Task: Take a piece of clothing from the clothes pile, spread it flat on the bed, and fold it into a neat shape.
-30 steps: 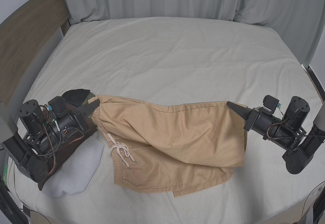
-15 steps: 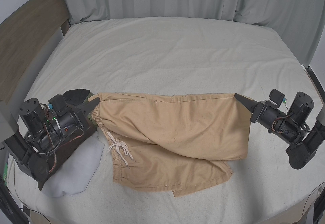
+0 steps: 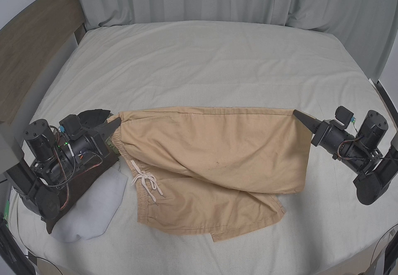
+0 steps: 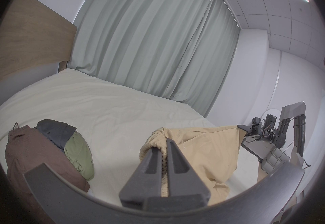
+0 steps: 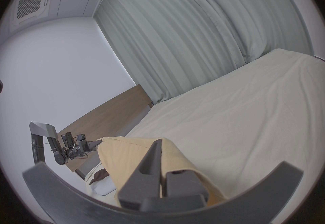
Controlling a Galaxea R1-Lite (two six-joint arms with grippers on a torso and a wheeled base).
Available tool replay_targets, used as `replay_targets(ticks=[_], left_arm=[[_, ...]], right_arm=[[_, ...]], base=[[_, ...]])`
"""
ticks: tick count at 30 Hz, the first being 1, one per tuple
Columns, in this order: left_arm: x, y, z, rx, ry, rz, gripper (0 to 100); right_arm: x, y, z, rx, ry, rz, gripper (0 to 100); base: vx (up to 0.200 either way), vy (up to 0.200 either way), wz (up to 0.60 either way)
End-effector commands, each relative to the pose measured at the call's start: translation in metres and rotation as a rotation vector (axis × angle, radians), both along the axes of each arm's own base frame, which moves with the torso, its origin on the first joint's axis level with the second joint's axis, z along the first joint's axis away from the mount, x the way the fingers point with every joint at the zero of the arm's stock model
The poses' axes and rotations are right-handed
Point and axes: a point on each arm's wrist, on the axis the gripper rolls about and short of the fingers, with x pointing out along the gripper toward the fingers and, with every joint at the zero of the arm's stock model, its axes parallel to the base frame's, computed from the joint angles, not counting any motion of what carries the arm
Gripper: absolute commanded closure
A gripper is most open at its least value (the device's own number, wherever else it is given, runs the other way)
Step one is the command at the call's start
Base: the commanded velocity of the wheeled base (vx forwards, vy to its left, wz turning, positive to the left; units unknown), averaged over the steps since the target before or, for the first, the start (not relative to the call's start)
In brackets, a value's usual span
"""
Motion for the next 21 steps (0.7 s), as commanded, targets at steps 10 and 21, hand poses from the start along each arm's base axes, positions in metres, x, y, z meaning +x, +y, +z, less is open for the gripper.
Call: replay_targets(ticks=[10,21], left_arm=[[0.0041,0.0067,0.0011,-0.002,-0.009,0.024,100],[0.0039,0.0067,0.0015,-0.002,-0.010,0.024,100]], right_arm=[[0.0054,-0.0137,0.0028,0.002,-0.014,-0.046,100],[0.0059,-0.0113,0.0002,-0.001,-0.005,-0.039,100]], base=[[0.000,0.000,0.00],[0.000,0.000,0.00]])
